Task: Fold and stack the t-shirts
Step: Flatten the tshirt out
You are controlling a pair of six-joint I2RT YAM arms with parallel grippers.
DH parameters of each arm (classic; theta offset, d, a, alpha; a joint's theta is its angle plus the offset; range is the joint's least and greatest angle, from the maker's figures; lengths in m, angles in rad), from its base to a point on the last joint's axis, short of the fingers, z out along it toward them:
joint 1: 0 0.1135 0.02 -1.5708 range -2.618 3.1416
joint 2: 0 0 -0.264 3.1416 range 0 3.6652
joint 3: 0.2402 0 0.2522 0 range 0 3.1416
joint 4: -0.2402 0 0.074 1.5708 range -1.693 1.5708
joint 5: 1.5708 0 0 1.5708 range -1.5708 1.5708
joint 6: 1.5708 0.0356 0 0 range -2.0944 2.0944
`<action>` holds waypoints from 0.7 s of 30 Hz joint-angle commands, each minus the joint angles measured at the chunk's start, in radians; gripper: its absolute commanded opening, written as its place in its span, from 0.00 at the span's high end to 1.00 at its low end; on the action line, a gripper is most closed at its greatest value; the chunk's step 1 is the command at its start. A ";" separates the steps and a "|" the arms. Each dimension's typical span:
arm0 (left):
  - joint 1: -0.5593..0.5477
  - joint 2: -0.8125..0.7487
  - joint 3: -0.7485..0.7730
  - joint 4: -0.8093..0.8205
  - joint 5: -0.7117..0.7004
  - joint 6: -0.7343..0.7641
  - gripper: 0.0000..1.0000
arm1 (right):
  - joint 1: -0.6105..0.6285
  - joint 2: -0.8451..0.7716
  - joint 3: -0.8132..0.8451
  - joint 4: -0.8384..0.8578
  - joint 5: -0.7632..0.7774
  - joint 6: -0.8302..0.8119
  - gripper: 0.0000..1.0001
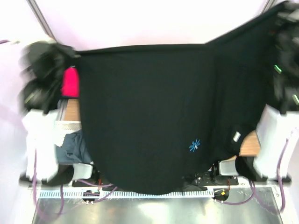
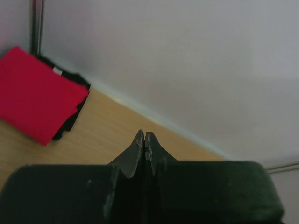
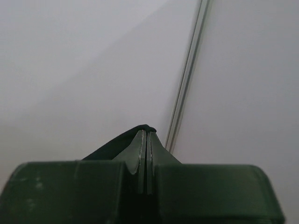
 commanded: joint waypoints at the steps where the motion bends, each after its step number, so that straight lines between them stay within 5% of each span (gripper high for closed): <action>1: 0.000 0.131 -0.136 0.003 -0.088 -0.035 1.00 | 0.010 0.154 -0.074 0.005 0.115 -0.092 0.99; 12: -0.010 0.381 -0.467 0.302 -0.106 -0.103 1.00 | 0.016 0.456 -0.418 0.218 0.073 -0.050 0.99; 21: -0.012 0.743 -0.199 0.368 -0.128 -0.022 1.00 | 0.048 0.812 -0.293 0.339 0.199 -0.029 0.99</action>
